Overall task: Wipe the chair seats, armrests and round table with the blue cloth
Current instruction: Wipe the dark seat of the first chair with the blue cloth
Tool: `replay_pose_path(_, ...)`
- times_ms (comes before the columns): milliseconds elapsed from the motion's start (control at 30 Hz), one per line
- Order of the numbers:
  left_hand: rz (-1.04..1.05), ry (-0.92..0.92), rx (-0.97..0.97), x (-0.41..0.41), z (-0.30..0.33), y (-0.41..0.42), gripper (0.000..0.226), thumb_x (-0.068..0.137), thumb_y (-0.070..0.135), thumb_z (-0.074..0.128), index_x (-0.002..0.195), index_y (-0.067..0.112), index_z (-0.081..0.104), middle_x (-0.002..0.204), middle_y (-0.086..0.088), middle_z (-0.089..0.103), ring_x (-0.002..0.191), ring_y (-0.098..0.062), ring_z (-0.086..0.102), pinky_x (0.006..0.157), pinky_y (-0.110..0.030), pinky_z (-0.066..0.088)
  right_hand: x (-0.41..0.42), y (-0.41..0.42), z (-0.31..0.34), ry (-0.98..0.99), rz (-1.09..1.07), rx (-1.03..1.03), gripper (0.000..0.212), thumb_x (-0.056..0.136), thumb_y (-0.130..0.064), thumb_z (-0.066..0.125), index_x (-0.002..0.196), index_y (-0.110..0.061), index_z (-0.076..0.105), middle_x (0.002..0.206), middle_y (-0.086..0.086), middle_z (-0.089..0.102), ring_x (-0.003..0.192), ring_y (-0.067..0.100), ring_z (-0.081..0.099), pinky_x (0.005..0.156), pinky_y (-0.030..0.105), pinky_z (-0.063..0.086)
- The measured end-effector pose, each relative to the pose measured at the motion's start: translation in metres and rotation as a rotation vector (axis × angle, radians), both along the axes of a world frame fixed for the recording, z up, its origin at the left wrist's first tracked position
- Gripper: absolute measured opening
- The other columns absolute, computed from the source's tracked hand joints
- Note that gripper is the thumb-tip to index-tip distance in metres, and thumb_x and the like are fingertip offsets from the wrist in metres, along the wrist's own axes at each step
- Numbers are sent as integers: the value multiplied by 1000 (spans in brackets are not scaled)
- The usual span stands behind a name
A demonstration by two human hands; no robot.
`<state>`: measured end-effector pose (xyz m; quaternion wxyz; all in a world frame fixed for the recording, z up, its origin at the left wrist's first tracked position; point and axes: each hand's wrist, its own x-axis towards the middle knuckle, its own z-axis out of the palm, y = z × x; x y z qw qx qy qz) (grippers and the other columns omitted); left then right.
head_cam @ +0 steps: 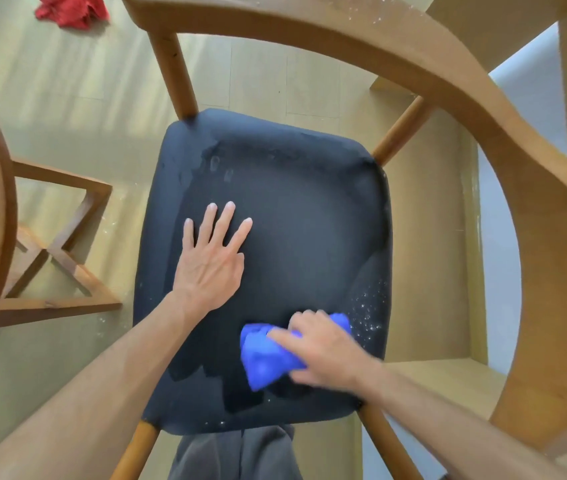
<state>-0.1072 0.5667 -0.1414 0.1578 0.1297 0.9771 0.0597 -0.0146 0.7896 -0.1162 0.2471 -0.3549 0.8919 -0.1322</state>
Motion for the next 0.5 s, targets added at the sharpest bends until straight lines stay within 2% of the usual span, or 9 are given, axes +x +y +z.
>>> replay_pose_path(100, 27, -1, 22, 2, -3, 8, 58, 92, 26, 53, 147, 20, 37, 158, -14, 20, 145, -40, 15, 108, -66, 18, -60, 55, -1, 17, -380, 74, 57, 72, -28, 74, 127, -18, 59, 93, 8, 54, 83, 31, 54, 76, 39, 42)
replay_pose_path(200, 30, -3, 22, 3, -8, 10, 59, 92, 31, 52, 148, 21, 34, 159, -13, 16, 145, -39, 10, 108, -68, 15, -97, 93, -7, -32, -663, 93, 60, 79, -34, 71, 135, -27, 50, 100, 3, 49, 94, 29, 51, 84, 37, 39)
replay_pose_path(300, 10, -14, 18, 1, -10, 6, 63, 92, 37, 51, 150, 23, 30, 160, -12, 12, 146, -39, 6, 109, -67, 14, -110, 113, -12, -53, -950, 73, 58, 77, -40, 60, 132, -36, 43, 112, 2, 52, 100, 31, 52, 88, 43, 44)
replay_pose_path(367, 11, -18, 14, 1, -10, 6, 63, 93, 38, 50, 150, 23, 29, 160, -11, 10, 146, -38, 4, 110, -67, 14, -111, 124, -11, -67, -1150, 39, 51, 74, -41, 58, 124, -35, 45, 112, 3, 55, 101, 28, 56, 86, 45, 48)
replay_pose_path(433, 24, -17, 21, 2, -9, 8, 63, 92, 37, 50, 150, 23, 29, 160, -11, 10, 146, -38, 3, 110, -67, 12, -100, 115, -5, -168, -1204, -14, 47, 71, -41, 56, 117, -33, 49, 108, -2, 61, 97, 23, 60, 85, 43, 50)
replay_pose_path(500, 32, -27, 17, 2, -10, 9, 63, 92, 37, 49, 150, 23, 27, 160, -11, 8, 146, -37, 1, 110, -67, 11, -77, 89, -1, -241, -1194, -80, 50, 70, -42, 55, 119, -32, 50, 108, -7, 63, 98, 18, 60, 86, 43, 50)
